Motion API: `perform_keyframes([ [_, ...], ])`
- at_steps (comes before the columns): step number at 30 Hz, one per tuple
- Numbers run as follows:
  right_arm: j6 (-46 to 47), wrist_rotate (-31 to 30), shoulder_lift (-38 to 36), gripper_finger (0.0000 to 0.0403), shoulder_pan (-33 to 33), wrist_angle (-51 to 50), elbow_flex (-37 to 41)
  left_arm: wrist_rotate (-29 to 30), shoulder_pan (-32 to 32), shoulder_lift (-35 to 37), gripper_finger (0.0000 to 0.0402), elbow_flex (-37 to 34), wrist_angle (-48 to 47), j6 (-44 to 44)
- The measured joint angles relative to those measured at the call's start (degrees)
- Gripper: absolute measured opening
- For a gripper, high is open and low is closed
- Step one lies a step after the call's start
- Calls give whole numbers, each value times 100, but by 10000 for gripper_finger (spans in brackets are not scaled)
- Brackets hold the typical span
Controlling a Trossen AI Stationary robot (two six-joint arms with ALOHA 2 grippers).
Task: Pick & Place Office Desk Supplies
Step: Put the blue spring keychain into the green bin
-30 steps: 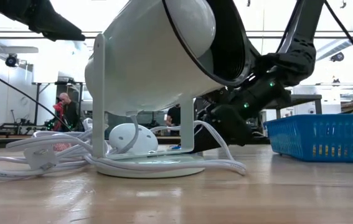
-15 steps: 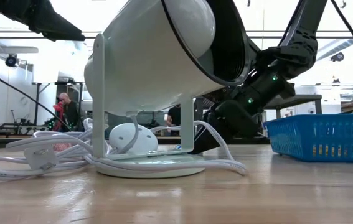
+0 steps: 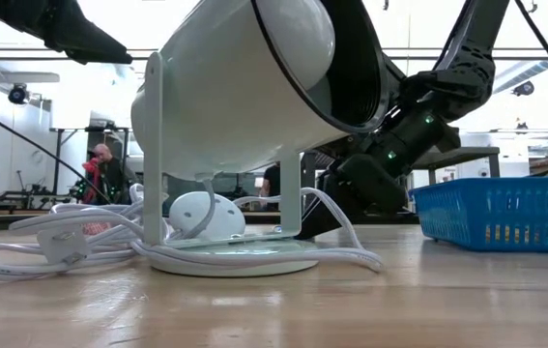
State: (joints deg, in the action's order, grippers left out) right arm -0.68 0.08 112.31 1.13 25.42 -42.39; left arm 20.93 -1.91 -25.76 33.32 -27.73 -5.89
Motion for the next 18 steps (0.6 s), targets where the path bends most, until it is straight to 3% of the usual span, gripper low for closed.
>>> perform_keyframes([
  [11,-126,-176,-9,20,-2,-17,2,0,0,0,244,0,0,-2],
  [18,-99,-194,-201,19,0,-113,15,0,0,0,244,0,0,-2],
])
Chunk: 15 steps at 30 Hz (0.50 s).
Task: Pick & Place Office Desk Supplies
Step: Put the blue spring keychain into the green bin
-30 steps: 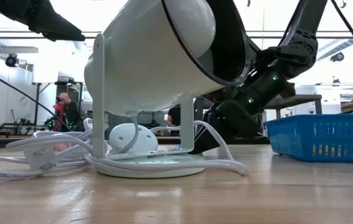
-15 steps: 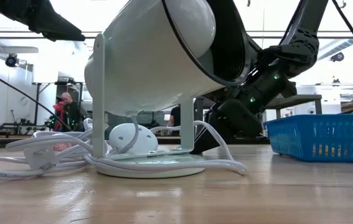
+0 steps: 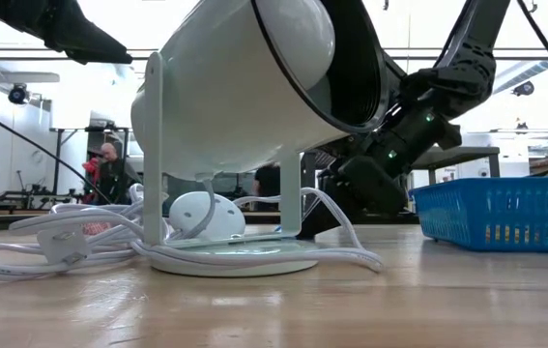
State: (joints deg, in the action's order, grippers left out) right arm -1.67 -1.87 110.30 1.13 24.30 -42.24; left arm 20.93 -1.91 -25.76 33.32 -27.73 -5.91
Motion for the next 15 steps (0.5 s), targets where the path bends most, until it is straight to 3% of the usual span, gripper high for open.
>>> perform_keyframes([
  [8,197,-464,-391,19,2,-375,50,0,-2,2,244,0,2,0],
  [15,256,-504,-464,20,2,-420,51,0,0,2,244,0,0,0],
])
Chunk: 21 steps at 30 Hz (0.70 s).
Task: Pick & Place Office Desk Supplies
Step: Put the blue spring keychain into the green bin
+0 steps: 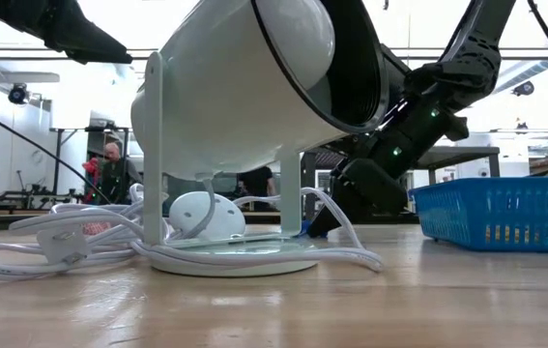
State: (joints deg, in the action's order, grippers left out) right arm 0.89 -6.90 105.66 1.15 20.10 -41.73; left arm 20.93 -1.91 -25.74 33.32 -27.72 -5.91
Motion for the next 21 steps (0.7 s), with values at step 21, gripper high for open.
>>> perform_keyframes([
  [21,67,-231,-1196,20,-13,-72,143,0,-1,-2,244,0,-3,0],
])
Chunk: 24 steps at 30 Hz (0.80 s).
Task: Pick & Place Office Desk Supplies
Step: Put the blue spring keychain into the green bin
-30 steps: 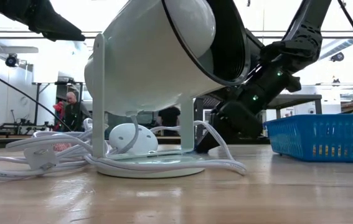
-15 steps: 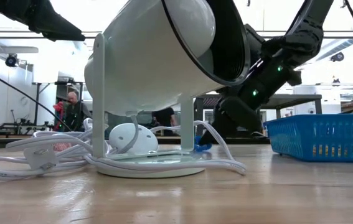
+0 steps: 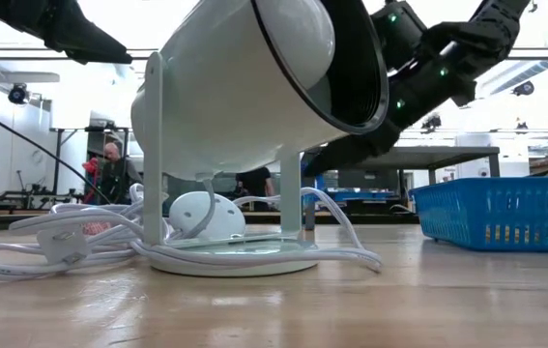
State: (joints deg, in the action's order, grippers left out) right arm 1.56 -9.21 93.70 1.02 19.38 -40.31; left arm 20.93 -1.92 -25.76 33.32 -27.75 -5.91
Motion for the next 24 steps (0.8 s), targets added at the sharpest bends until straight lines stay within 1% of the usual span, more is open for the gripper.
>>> perform_keyframes([
  [8,-31,0,-670,20,0,-251,14,0,1,2,244,0,2,0],
  [15,-354,4,-1602,20,-31,-304,14,0,0,0,244,0,-2,0],
  [20,-319,28,-2325,20,-39,-453,8,0,1,0,244,0,-2,0],
  [24,-44,257,-2714,20,-138,-750,6,0,1,0,244,0,-2,0],
])
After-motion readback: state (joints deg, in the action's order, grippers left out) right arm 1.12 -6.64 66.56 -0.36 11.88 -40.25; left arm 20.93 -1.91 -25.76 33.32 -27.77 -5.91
